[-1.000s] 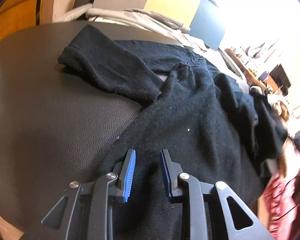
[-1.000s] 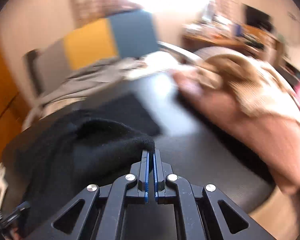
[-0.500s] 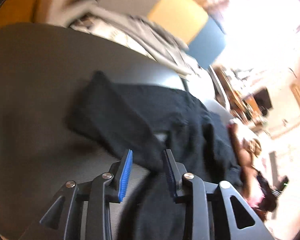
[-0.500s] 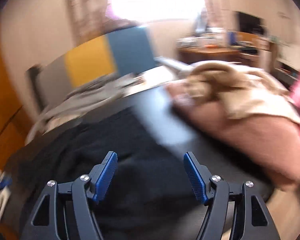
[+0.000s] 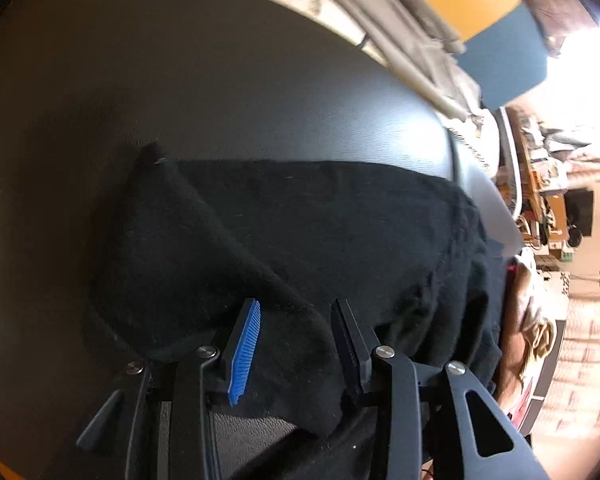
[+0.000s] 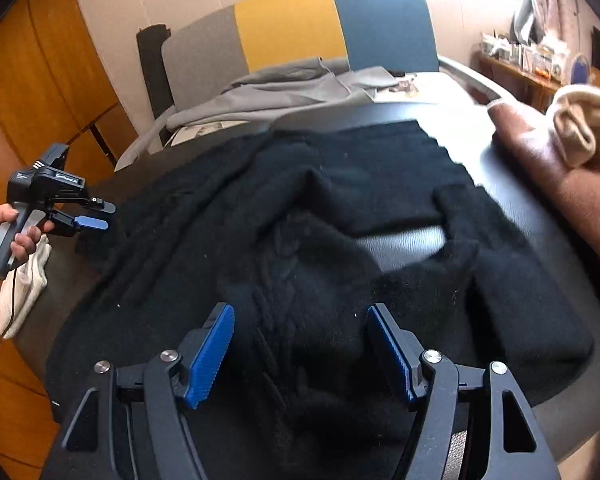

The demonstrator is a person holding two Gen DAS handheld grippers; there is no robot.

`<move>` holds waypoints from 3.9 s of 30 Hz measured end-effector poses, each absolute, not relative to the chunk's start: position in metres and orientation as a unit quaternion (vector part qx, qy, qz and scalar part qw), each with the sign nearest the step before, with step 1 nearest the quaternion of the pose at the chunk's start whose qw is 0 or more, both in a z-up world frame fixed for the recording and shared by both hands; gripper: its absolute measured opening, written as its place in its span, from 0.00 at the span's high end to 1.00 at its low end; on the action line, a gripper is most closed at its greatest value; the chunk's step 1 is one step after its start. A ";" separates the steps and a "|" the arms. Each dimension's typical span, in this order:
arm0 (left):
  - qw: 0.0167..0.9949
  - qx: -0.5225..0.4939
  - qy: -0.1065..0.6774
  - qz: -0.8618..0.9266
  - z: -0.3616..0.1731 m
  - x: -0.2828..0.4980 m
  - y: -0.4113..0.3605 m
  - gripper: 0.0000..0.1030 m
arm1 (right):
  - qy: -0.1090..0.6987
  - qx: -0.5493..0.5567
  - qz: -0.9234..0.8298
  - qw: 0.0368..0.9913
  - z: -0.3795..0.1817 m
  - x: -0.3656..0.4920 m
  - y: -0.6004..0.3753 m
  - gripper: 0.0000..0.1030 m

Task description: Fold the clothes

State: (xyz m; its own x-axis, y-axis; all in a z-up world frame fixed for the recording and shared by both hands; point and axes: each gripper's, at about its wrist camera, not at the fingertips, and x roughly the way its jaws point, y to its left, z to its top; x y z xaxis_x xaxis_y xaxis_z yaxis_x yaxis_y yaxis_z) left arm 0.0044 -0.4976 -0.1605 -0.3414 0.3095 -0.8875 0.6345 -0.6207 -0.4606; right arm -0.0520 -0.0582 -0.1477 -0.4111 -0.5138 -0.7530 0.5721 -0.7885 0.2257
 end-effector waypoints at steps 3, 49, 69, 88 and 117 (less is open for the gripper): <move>0.119 0.576 0.422 -0.690 -0.172 -0.004 -0.498 0.64 | 0.027 0.447 -0.835 0.319 -0.156 -0.055 -0.055 0.32; 0.143 0.593 0.379 -0.696 -0.183 -0.040 -0.466 0.97 | 0.141 0.490 -0.797 0.322 -0.163 -0.176 -0.196 0.37; 0.152 0.578 0.377 -0.708 -0.149 0.058 -0.523 0.98 | 0.248 0.481 -0.783 0.306 -0.205 -0.187 -0.243 0.05; 0.390 0.550 0.260 -0.691 -0.109 0.086 -0.607 0.96 | 0.258 0.481 -0.782 0.301 -0.205 -0.187 -0.252 0.00; 0.367 0.523 0.251 -0.727 -0.125 0.089 -0.470 0.90 | 0.229 0.424 -0.801 0.355 -0.157 -0.184 -0.232 0.10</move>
State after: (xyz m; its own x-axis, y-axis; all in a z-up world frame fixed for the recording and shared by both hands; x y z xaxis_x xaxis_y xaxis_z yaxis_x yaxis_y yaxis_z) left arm 0.0894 -0.4696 -0.1247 -0.1837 -0.2715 -0.9447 0.7970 -0.6037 0.0185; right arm -0.1836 -0.2320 -0.1570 -0.3889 -0.3746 -0.8417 0.7633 -0.6426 -0.0668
